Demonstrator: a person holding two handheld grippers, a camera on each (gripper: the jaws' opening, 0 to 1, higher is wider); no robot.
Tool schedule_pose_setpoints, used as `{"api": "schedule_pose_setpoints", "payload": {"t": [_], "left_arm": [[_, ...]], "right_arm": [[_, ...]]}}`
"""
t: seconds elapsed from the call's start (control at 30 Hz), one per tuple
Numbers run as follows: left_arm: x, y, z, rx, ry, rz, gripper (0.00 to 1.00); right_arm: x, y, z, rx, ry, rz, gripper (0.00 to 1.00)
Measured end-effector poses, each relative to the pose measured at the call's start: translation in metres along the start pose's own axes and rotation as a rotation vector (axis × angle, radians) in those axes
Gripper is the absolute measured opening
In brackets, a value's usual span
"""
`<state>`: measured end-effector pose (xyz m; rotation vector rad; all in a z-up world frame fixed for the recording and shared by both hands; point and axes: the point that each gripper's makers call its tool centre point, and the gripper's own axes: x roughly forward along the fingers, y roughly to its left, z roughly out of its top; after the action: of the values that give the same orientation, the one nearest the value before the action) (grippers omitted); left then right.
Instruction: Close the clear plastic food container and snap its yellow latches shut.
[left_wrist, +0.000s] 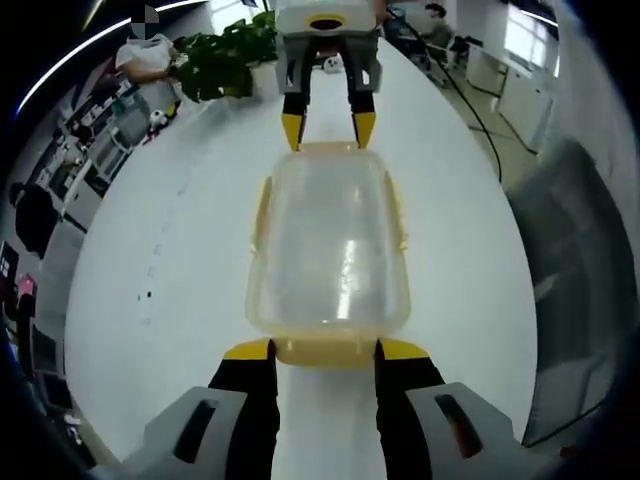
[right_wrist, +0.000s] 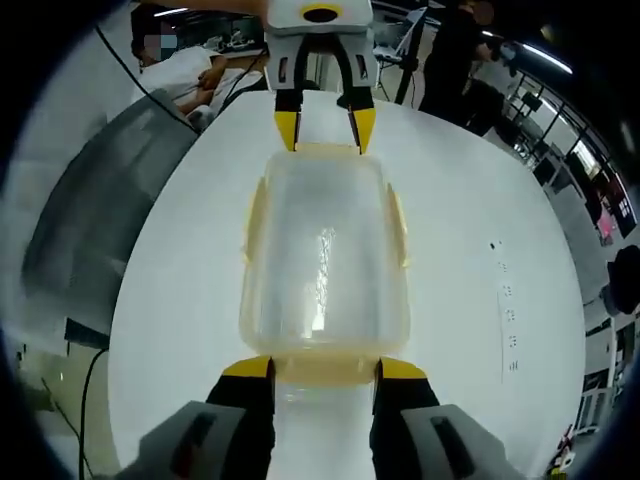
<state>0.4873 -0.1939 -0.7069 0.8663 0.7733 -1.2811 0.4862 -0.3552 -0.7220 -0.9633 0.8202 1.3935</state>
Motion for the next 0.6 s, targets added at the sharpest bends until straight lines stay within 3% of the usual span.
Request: {"api": "schedule_pose_setpoints", "payload": {"t": [0.6], "left_arm": [[0.017,0.003,0.022,-0.001,-0.012,-0.016,0.35]], "right_arm": [[-0.007,-0.004,-0.027,0.007,0.01,0.007,0.35]]}}
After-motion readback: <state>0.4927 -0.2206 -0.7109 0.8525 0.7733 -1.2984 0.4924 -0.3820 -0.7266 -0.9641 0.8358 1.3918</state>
